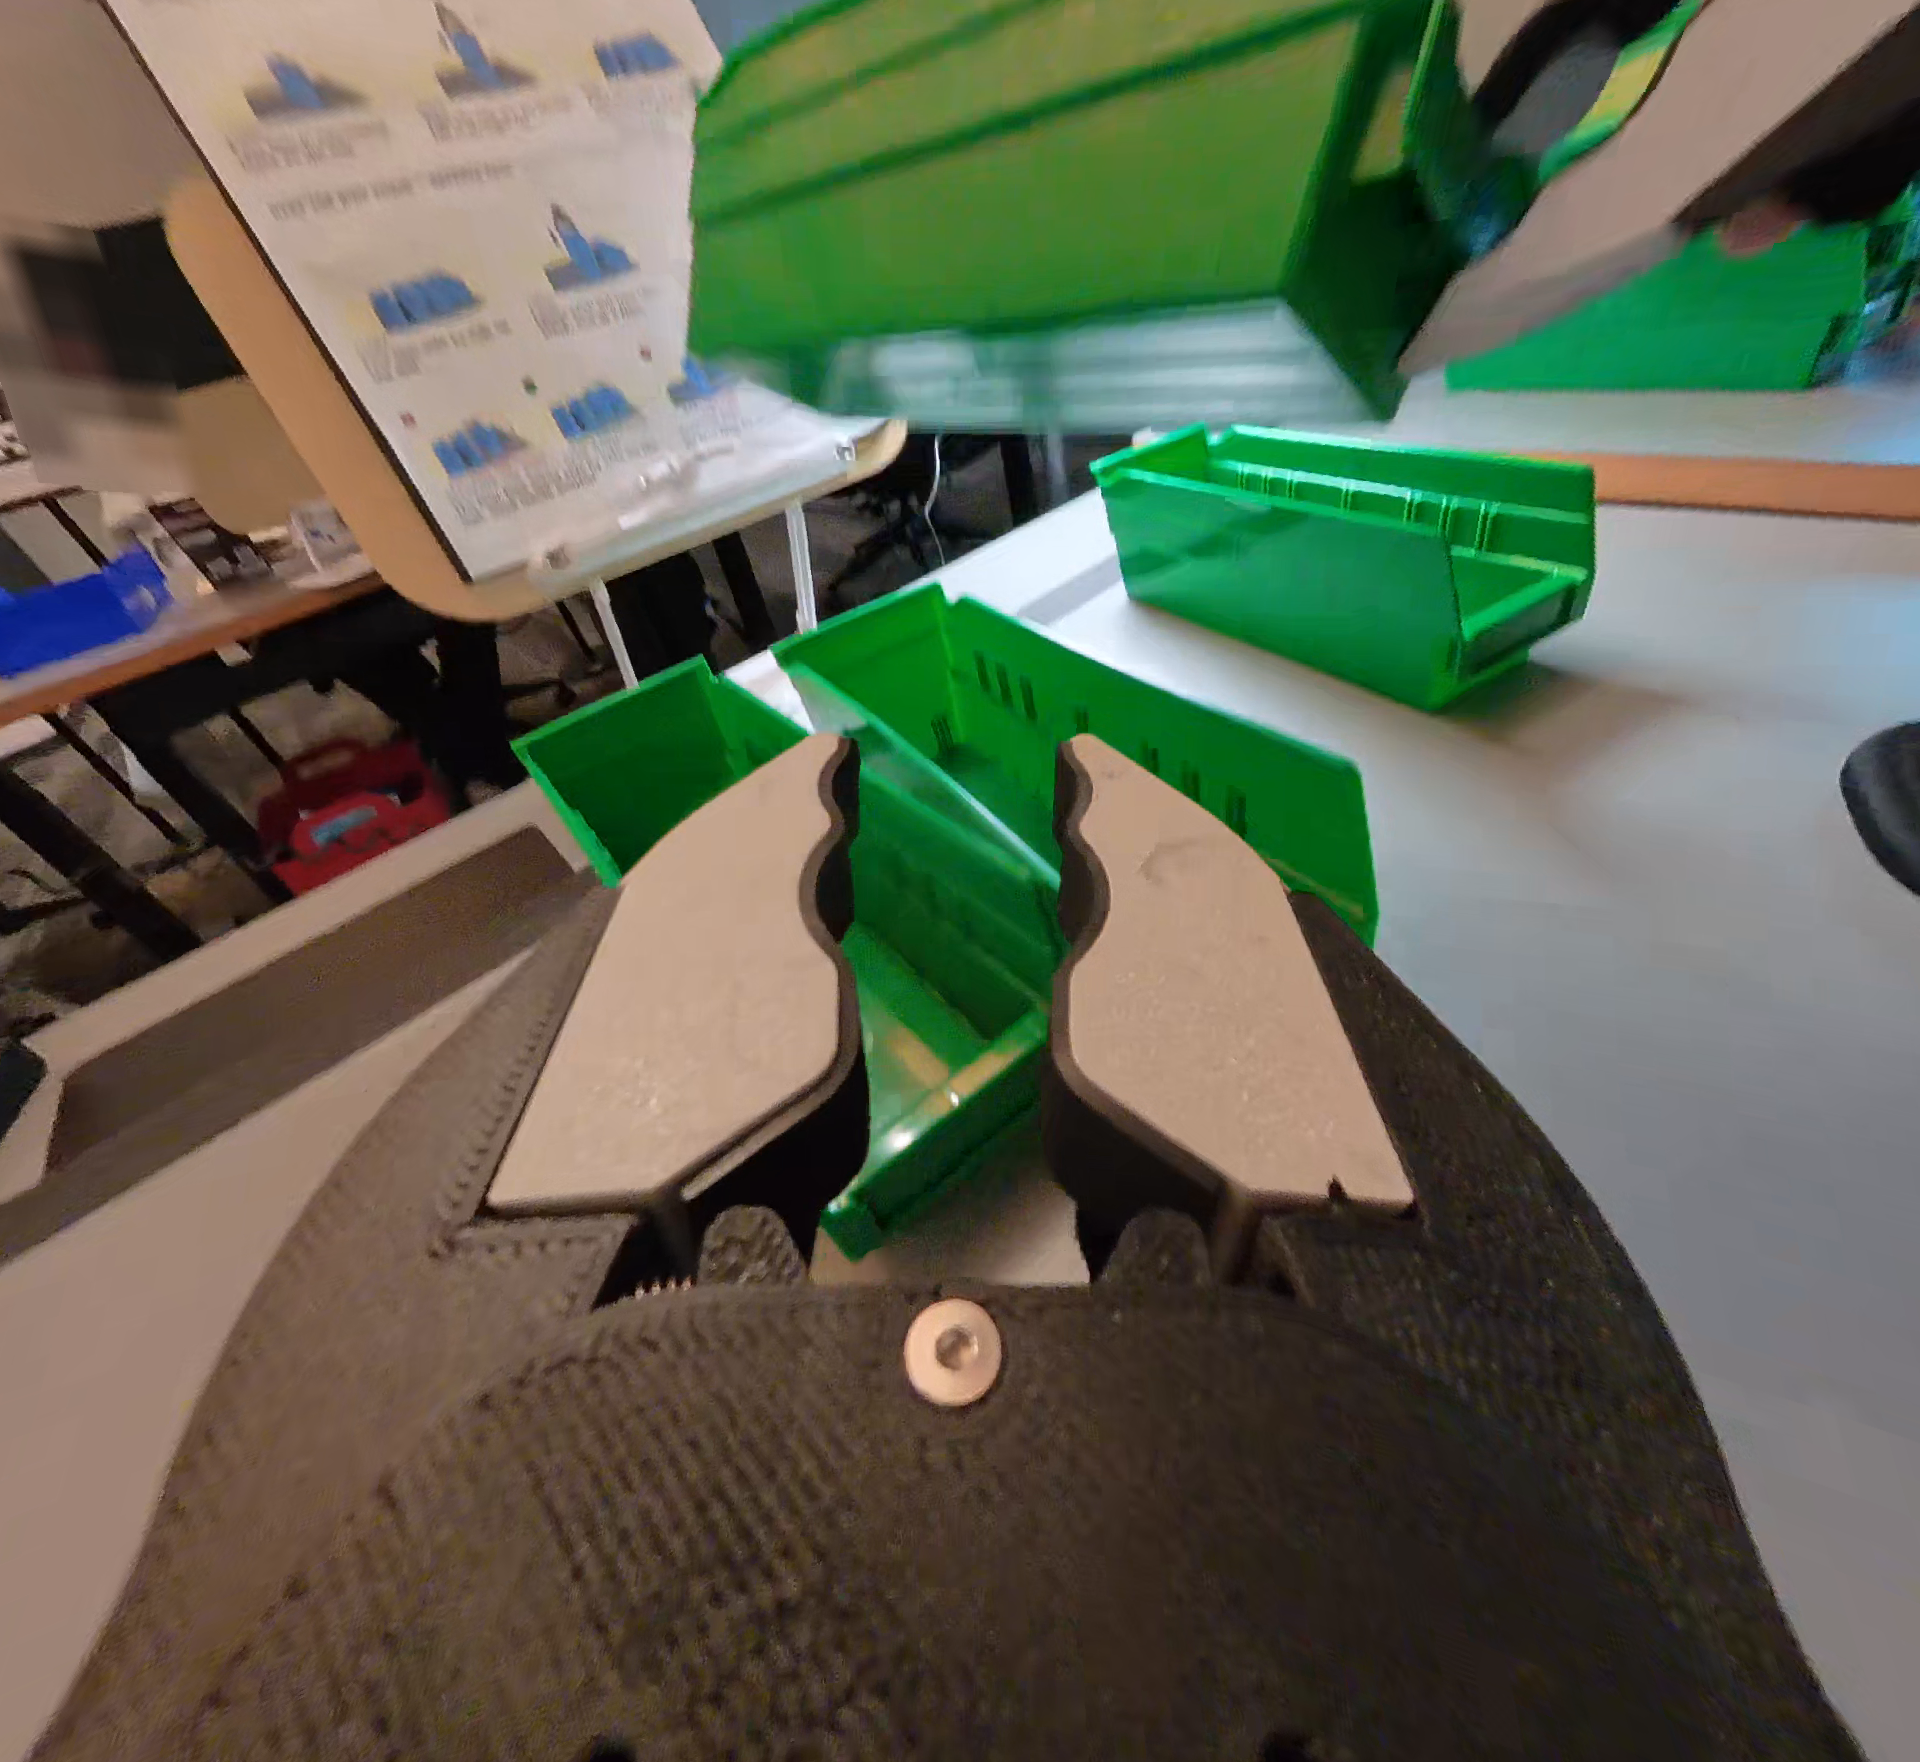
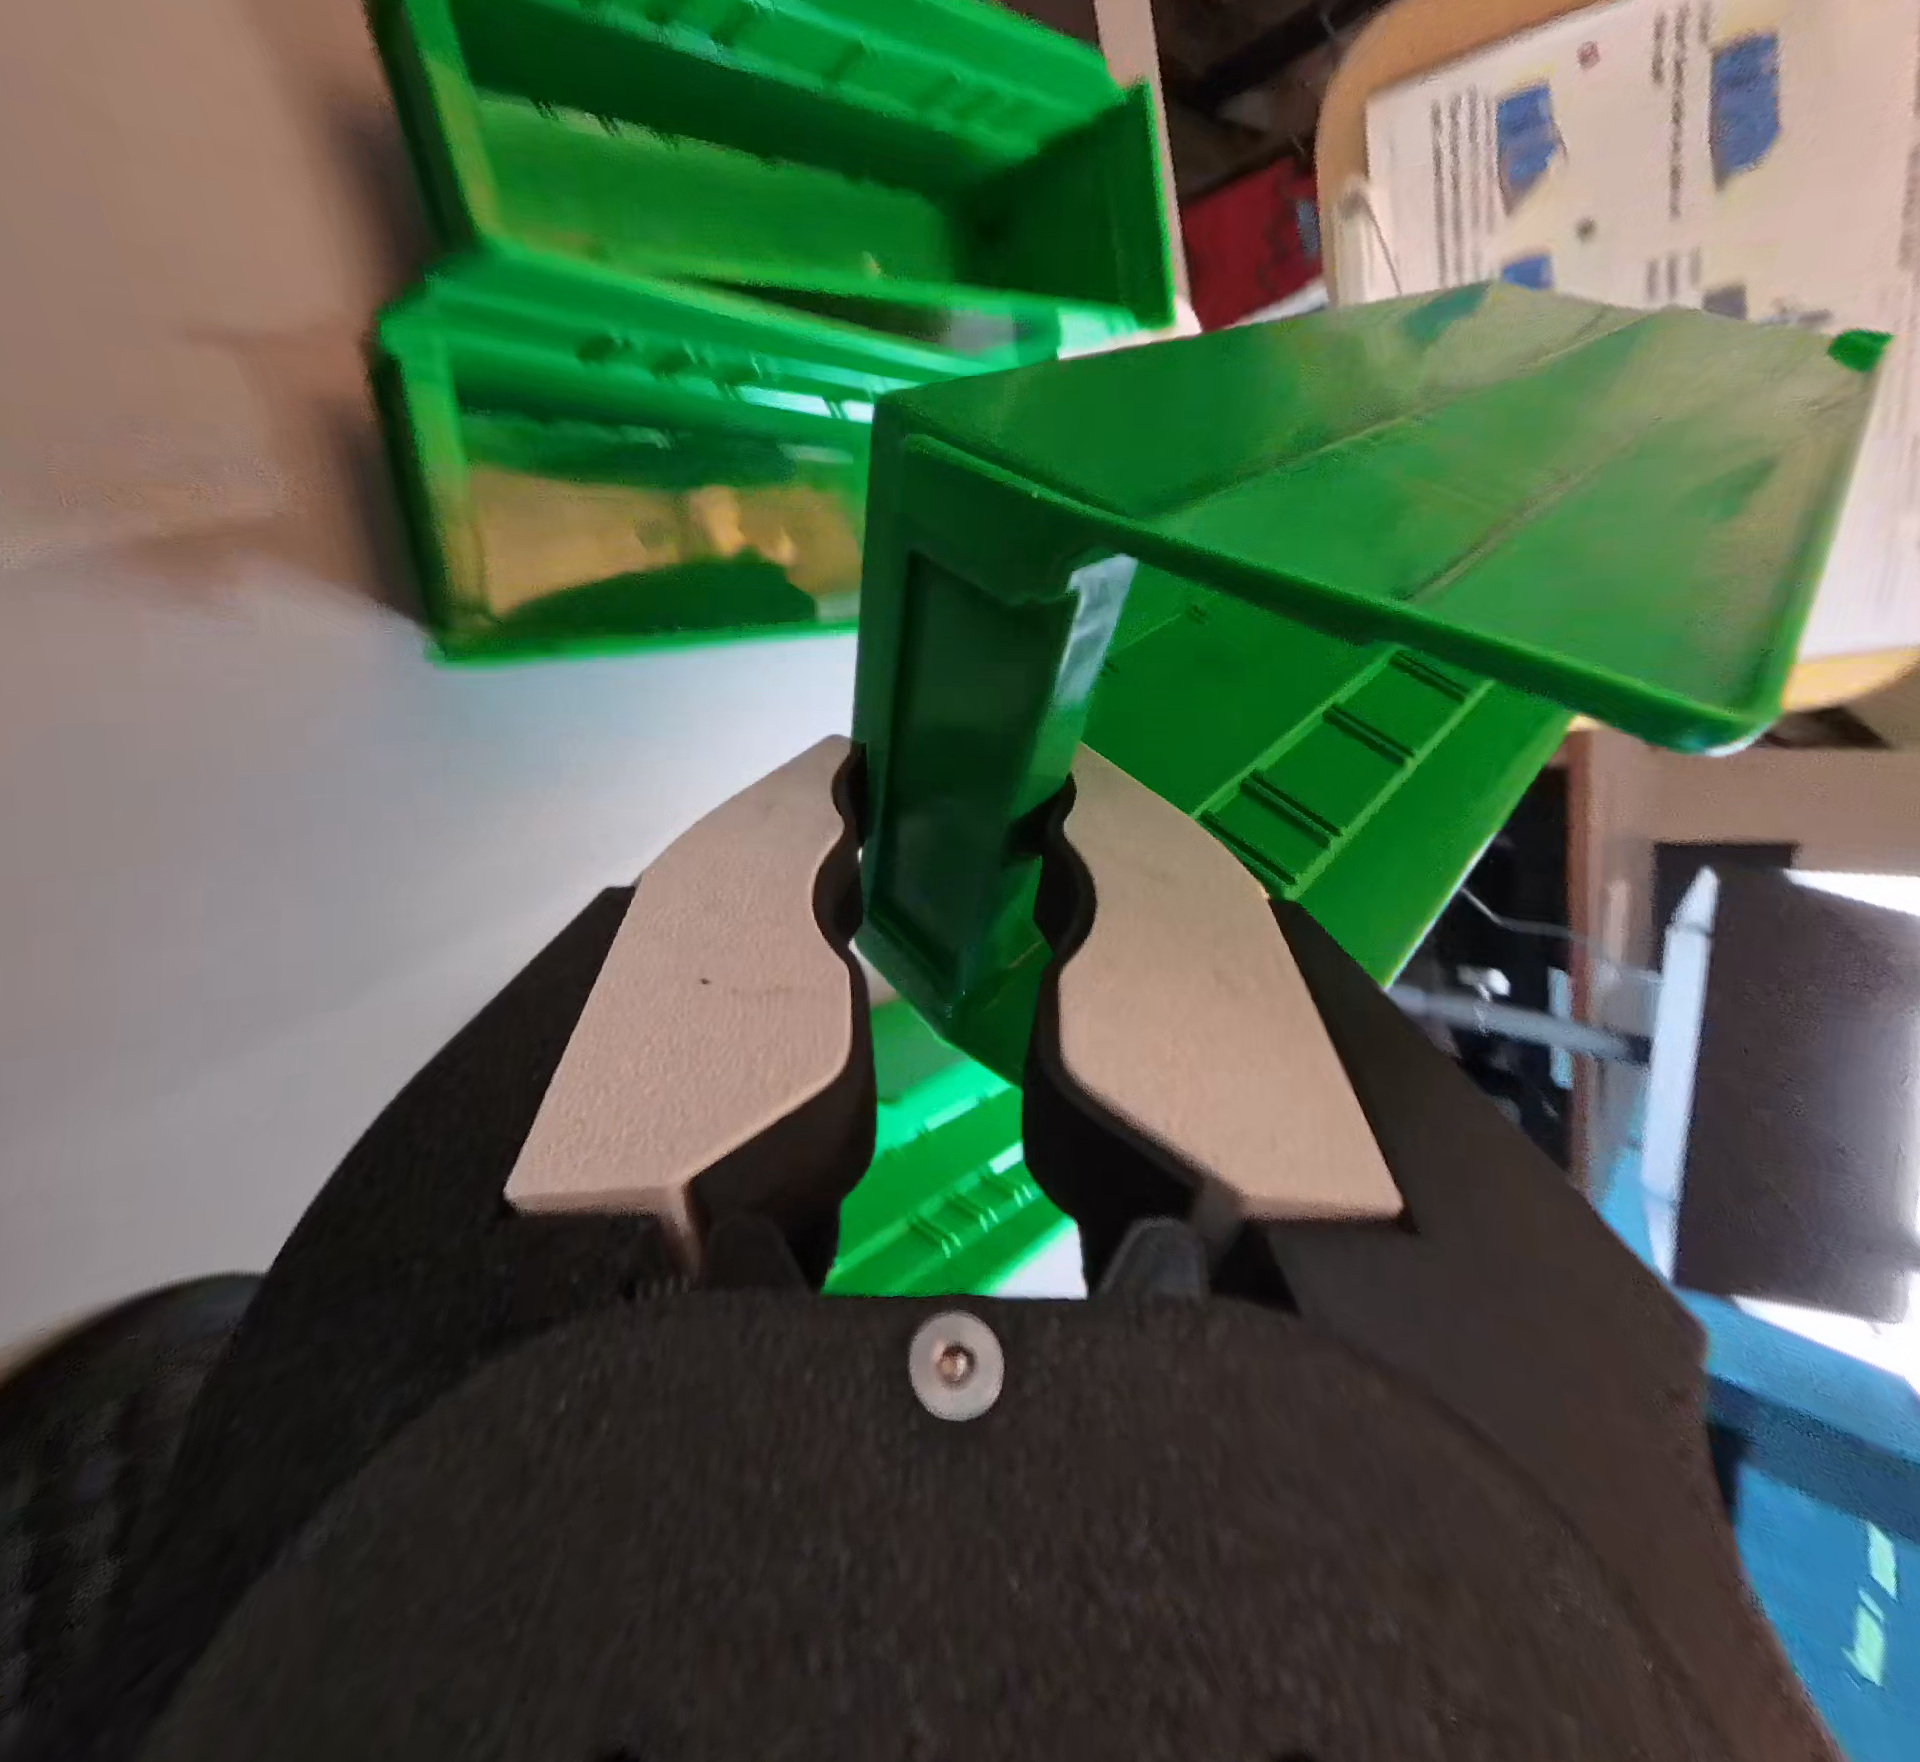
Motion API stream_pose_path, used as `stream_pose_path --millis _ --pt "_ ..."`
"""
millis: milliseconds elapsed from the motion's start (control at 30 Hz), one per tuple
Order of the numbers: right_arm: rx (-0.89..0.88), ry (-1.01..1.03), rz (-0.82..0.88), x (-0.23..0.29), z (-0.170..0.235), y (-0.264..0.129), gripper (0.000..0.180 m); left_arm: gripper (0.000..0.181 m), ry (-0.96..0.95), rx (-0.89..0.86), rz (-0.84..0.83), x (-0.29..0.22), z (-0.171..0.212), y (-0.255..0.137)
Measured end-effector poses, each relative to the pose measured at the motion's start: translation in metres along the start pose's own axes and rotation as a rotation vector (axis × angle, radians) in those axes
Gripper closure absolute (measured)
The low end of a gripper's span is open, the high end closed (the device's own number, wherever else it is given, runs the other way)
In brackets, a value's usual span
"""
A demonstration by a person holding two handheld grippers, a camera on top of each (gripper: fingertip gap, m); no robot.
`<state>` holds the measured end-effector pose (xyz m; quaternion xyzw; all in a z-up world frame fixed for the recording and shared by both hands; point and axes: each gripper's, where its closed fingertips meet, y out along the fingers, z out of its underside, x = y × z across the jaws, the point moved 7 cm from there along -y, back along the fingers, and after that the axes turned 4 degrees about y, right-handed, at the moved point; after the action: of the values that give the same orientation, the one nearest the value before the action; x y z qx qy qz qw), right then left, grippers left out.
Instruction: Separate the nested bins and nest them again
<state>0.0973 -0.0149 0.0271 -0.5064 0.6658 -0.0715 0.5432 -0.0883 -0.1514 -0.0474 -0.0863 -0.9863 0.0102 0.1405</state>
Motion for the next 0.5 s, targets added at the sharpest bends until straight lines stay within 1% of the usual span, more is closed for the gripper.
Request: stream_pose_path --millis 67,167,333,467,500 --pt "0.073 -0.022 0.049 -0.005 0.021 0.002 0.149 0.145 0.011 0.044 0.012 -0.002 0.013 0.001" --pt "0.165 -0.027 0.046 0.000 0.051 0.018 0.149 0.146 0.016 0.075 0.027 -0.005 0.024 0.002" --pt "0.295 -0.046 -0.017 0.031 0.094 0.070 0.149 0.146 0.025 0.099 0.039 -0.011 0.033 0.005" --pt "0.371 -0.082 -0.069 0.062 0.116 0.107 0.149 0.146 0.028 0.124 0.048 -0.012 0.042 0.009" --pt "0.381 -0.119 -0.044 0.066 0.120 0.114 0.149 0.147 0.023 0.132 0.052 -0.012 0.045 0.010"
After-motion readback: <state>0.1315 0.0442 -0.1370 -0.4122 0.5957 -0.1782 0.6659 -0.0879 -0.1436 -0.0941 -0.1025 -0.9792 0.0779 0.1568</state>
